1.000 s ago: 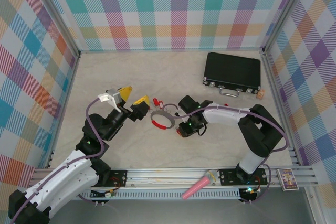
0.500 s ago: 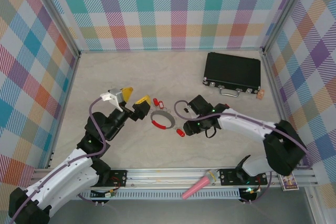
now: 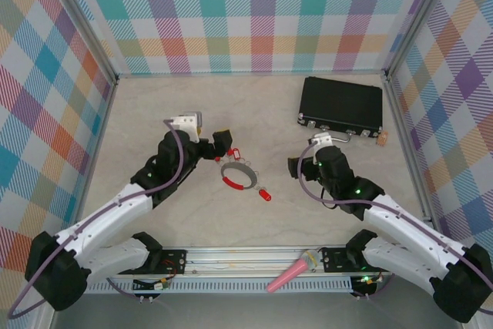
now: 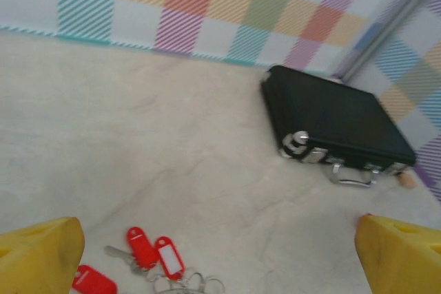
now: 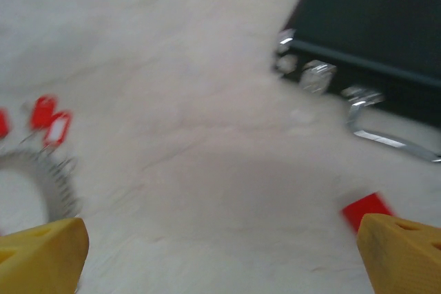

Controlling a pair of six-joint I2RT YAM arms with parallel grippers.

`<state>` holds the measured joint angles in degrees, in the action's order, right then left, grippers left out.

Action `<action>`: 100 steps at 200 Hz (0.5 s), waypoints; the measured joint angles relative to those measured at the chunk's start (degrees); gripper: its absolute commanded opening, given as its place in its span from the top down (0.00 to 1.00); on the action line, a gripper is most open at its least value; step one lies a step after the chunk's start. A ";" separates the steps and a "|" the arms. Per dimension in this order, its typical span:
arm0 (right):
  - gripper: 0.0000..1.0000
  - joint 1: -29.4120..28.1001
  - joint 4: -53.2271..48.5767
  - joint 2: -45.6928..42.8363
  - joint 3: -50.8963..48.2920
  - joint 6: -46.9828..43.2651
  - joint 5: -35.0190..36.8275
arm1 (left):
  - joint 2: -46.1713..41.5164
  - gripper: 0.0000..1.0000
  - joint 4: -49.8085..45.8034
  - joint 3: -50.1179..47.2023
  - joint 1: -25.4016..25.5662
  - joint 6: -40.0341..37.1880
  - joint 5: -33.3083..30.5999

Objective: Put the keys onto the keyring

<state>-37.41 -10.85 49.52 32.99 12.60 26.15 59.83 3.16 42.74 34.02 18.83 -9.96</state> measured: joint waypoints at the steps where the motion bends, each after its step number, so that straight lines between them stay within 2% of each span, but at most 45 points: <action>1: 0.01 0.20 0.35 -0.11 -0.11 -0.07 0.39 | 0.33 0.00 -0.33 0.37 -0.09 0.02 -0.26; 47: 0.01 10.16 13.64 -1.05 -4.94 -3.34 8.11 | 6.75 0.00 -4.52 7.63 -3.34 -2.84 -10.78; 62: 0.01 13.18 18.80 0.26 -7.13 -5.35 9.29 | 8.83 0.00 -4.52 7.61 -6.08 -4.81 -14.16; 100: 0.01 18.53 25.53 8.90 -7.78 -8.48 10.84 | 14.58 0.00 -2.69 4.83 -15.50 -9.97 -17.77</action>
<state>-18.87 14.68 58.41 25.21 4.12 36.99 74.41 0.47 47.57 18.52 8.86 -27.73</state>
